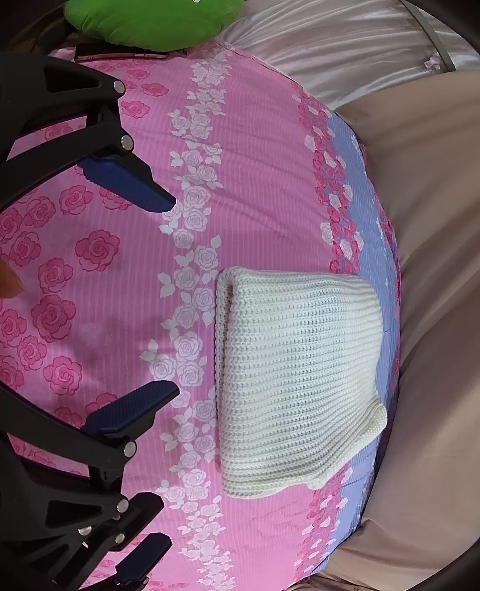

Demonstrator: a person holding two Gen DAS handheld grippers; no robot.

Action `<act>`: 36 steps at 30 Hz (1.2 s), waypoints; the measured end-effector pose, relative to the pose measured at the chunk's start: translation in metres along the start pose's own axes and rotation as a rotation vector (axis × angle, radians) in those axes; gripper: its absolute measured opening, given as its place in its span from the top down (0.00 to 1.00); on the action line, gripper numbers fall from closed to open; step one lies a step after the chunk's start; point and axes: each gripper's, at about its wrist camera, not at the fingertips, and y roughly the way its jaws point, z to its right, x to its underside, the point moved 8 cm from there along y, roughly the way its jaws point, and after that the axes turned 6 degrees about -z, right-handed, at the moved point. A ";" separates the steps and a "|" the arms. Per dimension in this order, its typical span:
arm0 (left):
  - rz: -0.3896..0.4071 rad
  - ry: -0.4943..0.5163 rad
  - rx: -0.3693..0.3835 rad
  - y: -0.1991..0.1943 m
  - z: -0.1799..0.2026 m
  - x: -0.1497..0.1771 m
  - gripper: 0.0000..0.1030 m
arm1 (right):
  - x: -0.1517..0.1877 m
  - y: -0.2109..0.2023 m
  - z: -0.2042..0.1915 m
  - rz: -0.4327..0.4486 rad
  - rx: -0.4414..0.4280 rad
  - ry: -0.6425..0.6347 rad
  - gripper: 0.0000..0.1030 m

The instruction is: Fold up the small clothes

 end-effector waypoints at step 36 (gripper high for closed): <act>0.018 -0.005 -0.037 -0.006 0.007 -0.006 0.10 | -0.002 -0.006 0.008 0.007 0.042 0.026 0.55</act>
